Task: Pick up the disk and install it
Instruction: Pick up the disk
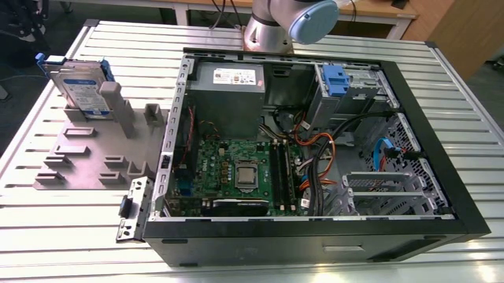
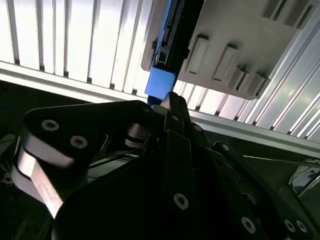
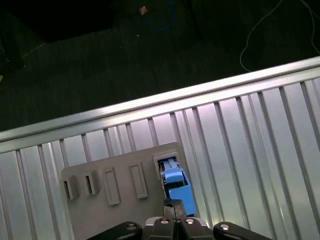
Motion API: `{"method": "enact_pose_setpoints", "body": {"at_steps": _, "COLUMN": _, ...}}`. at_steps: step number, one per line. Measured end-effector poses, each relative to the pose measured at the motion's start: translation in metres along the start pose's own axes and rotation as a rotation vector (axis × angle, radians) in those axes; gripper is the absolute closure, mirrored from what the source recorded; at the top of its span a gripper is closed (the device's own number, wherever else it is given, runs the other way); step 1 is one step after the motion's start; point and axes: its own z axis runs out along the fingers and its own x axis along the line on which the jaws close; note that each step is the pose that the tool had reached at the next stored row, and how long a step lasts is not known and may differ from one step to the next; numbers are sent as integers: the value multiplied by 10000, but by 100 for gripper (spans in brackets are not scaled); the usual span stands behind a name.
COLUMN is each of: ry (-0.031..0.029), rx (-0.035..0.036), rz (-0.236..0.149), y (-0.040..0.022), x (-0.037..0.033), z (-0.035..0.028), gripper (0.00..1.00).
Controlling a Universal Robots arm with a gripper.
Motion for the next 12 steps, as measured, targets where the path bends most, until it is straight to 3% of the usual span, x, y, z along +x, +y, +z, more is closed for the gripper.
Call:
{"method": "enact_pose_setpoints", "body": {"at_steps": 3, "ry": 6, "rx": -1, "rz": -112, "y": 0, "x": 0, "z": 0, "gripper": 89}}
{"method": "enact_pose_setpoints", "body": {"at_steps": 4, "ry": 6, "rx": -1, "rz": -149, "y": 0, "x": 0, "z": 0, "gripper": 82}}
{"method": "enact_pose_setpoints", "body": {"at_steps": 6, "ry": 17, "rx": -2, "rz": -376, "y": 0, "x": 0, "z": 0, "gripper": 81}}
{"method": "enact_pose_setpoints", "body": {"at_steps": 8, "ry": 20, "rx": -3, "rz": -453, "y": 0, "x": 0, "z": 0, "gripper": 69}}
{"method": "enact_pose_setpoints", "body": {"at_steps": 12, "ry": 27, "rx": -3, "rz": -602, "y": 0, "x": 0, "z": 0, "gripper": 69}}
